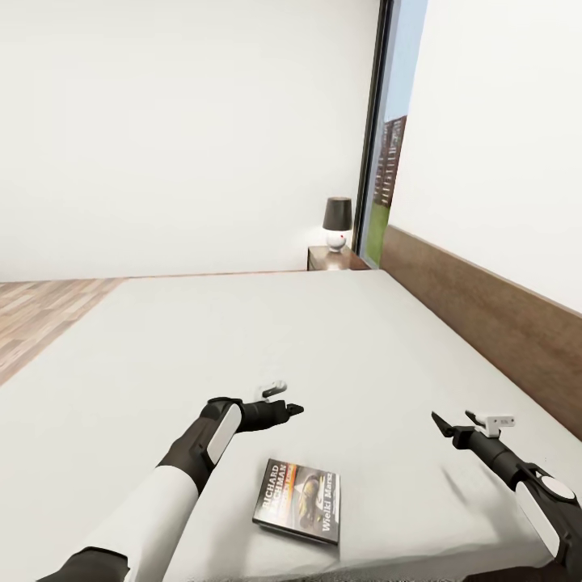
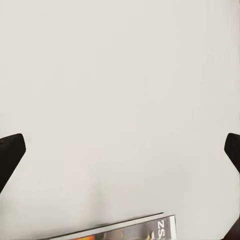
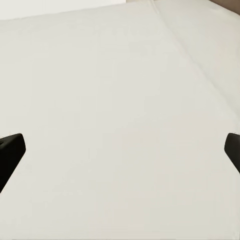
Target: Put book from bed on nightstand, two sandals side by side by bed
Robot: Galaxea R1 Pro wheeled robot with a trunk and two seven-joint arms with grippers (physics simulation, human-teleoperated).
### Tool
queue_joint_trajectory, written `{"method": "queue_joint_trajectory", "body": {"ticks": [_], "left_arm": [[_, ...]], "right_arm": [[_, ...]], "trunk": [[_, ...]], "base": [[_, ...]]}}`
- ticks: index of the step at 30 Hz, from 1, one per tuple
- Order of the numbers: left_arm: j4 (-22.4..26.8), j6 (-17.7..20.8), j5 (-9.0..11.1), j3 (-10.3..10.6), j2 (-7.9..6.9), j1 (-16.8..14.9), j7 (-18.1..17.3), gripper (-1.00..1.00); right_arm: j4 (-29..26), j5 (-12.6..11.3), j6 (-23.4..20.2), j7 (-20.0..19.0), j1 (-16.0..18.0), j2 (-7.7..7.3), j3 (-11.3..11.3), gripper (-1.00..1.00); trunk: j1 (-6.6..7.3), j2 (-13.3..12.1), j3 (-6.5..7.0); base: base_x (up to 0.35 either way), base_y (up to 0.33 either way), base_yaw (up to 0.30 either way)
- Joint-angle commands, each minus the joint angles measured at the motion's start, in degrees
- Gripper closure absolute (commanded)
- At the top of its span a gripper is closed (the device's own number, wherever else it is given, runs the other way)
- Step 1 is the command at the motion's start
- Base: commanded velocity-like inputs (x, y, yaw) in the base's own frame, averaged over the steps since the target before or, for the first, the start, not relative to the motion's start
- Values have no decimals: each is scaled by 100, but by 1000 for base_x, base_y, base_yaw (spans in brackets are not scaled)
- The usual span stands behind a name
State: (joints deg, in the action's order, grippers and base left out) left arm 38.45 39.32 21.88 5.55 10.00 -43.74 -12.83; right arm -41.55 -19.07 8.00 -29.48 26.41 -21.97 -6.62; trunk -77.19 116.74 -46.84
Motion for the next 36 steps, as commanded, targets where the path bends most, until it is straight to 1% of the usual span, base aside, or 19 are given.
{"method": "queue_joint_trajectory", "body": {"ticks": [1,13,19,21,23,24,25,27,29,32,36], "left_arm": [[4,23,0,-1,0,-3,-9,-100],[4,23,0,-1,0,-3,-9,-100],[4,23,0,-1,0,-3,-9,-100],[4,23,0,-1,0,-3,-9,-100],[4,23,0,-1,0,-3,-9,-100],[4,25,0,-1,0,-3,-9,-100],[4,26,0,-1,0,-3,-9,-100],[4,27,2,-1,0,-3,-9,-100],[4,26,6,-1,0,-3,-9,-100],[4,30,6,-1,0,-3,-9,-100],[4,32,6,-1,0,-3,-9,-100]], "right_arm": [[7,-45,-1,-40,4,0,-6,-100],[-5,-52,9,-40,4,0,-3,-100],[-105,-44,37,-25,4,0,-5,-100],[-119,-49,126,-24,4,0,-7,-100],[-126,-54,361,-22,4,0,-9,-100],[-136,-53,617,-19,4,5,-9,-100],[-161,-53,954,-17,4,17,-8,-100],[-219,-47,1698,-15,4,99,-7,-100],[-214,-45,2240,-14,4,198,-9,-100],[-221,-67,2524,-20,4,257,-18,-100],[-248,-76,2626,-22,4,278,-22,-100]], "trunk": [[-22,44,-24],[-285,525,-239],[-285,525,-239],[-285,525,-239],[-285,525,-239],[-285,525,-239],[-285,525,-239],[-285,525,-239],[-285,525,-239],[-285,525,-239],[-285,525,-239]], "base": [[0,0,0],[0,0,0],[0,0,0],[0,0,0],[0,0,0],[0,0,0],[0,0,0],[0,0,0],[0,0,0],[0,0,0],[0,0,0]]}}
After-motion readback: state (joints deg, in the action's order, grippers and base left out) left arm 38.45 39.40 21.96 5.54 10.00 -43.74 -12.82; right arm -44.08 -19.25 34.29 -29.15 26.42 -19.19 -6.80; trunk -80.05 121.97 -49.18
